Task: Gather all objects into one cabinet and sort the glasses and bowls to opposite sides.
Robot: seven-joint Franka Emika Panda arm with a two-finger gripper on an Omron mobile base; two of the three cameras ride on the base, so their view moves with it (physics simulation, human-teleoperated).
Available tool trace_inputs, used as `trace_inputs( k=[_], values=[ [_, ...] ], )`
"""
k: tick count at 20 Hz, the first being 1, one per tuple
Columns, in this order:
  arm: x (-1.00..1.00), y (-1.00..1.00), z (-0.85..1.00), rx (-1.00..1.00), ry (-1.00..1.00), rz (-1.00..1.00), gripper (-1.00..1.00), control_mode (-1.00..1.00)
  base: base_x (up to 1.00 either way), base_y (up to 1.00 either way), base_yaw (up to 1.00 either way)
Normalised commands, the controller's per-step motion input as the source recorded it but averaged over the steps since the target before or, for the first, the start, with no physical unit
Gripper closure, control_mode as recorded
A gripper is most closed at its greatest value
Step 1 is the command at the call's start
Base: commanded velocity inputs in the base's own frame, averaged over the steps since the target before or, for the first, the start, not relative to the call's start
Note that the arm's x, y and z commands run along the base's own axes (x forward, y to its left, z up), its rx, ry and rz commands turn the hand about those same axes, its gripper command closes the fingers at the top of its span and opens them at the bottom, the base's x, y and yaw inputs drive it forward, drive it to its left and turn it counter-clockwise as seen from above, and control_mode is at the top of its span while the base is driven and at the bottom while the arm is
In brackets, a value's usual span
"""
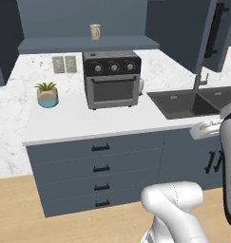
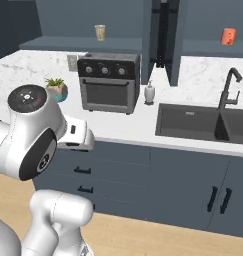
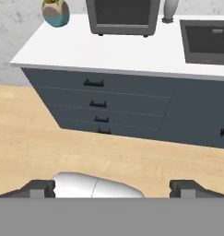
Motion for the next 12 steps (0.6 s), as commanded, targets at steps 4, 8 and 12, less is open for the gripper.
trace_inputs(
  k=[4,8,12],
  values=[
    [0.0,0.0,0.0,0.0,0.0,0.0,-1.0,1.0,0.82,0.24,0.0],
    [0.0,0.0,0.0,0.0,0.0,0.0,-1.0,1.0,0.62,0.22,0.0],
    [0.0,0.0,0.0,0.0,0.0,0.0,-1.0,1.0,0.33,0.38,0.0]
  ],
)
